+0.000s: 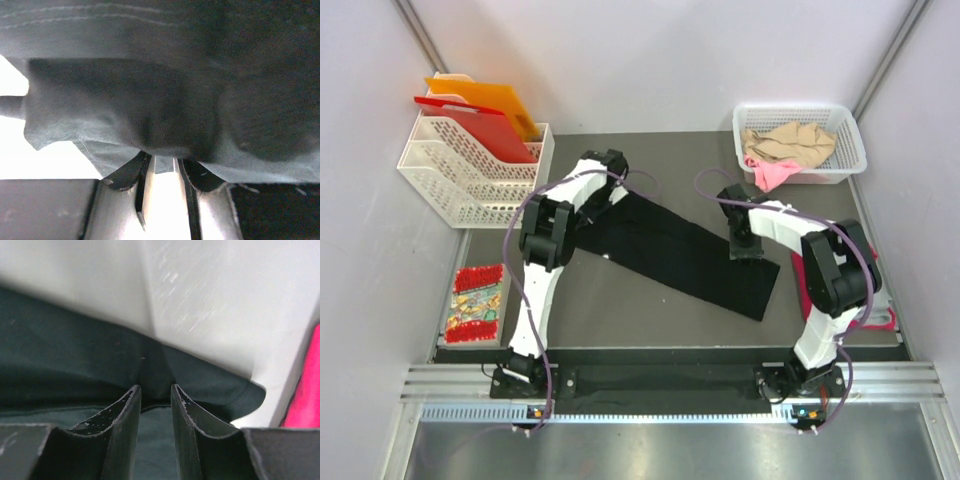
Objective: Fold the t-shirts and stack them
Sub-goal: Rotate the tshirt 90 degrees
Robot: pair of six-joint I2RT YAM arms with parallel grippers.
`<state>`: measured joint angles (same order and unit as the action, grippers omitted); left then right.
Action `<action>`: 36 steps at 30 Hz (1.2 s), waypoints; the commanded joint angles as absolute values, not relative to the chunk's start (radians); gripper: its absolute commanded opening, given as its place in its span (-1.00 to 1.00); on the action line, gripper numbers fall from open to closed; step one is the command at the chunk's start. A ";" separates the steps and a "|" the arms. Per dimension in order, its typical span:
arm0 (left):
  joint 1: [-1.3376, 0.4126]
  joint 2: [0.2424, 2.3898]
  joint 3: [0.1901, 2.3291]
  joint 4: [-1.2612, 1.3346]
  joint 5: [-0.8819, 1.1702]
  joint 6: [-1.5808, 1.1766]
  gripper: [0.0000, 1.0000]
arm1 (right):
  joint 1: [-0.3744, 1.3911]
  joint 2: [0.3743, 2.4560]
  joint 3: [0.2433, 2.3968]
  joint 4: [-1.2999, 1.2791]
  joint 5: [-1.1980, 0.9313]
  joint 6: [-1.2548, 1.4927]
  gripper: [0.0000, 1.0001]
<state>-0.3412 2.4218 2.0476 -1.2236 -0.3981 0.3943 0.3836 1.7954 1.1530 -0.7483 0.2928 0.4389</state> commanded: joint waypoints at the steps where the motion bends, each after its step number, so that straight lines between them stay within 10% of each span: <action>1: -0.331 2.557 2.212 -0.971 -0.387 0.463 -0.48 | 0.472 1.772 1.098 -0.870 0.264 0.479 -0.36; 36: -0.371 2.604 2.454 -0.515 -0.153 0.368 -0.21 | 0.980 1.807 1.294 -0.742 -0.186 0.321 -0.43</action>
<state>-0.3553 2.6965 2.4916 -0.5472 -0.2649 0.4179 0.9607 1.8107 1.1927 -0.7334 -0.1593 0.3996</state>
